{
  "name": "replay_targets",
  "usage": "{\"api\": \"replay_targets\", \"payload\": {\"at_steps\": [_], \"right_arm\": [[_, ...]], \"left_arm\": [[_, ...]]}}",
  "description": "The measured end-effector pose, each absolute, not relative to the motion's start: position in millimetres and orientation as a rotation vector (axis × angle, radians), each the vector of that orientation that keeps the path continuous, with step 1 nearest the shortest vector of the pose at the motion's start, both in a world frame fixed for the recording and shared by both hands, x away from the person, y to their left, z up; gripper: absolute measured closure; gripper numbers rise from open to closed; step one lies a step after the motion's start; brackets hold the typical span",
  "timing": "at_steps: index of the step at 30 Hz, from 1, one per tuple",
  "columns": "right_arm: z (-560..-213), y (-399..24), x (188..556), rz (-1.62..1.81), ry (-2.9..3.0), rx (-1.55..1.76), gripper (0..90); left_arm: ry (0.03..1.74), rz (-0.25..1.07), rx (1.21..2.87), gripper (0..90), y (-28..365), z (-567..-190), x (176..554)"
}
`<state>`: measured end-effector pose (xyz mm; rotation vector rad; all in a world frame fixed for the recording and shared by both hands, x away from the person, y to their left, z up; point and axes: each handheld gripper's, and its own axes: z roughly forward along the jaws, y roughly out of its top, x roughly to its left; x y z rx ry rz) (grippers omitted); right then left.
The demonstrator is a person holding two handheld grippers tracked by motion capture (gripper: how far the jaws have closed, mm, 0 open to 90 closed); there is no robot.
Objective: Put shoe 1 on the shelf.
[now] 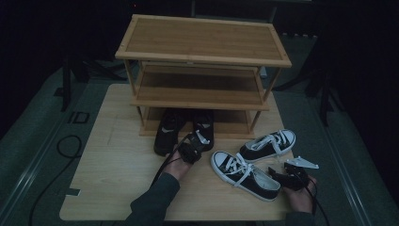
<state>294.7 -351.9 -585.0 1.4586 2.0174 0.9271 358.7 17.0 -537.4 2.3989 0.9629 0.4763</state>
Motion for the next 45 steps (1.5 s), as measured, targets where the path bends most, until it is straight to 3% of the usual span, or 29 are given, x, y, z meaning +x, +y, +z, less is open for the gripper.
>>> {"api": "replay_targets", "payload": {"at_steps": [22, 45], "right_arm": [[-584.9, -351.9, 295.0, 0.927, 2.020, 1.456, 25.4], [-585.0, -351.9, 295.1, 0.927, 2.020, 1.456, 25.3]], "left_arm": [[1.041, 0.494, 2.400, 90.0, 7.4, -536.7, 396.8], [1.006, 0.507, 2.385, 89.4, 57.0, -529.8, 352.0]]}}
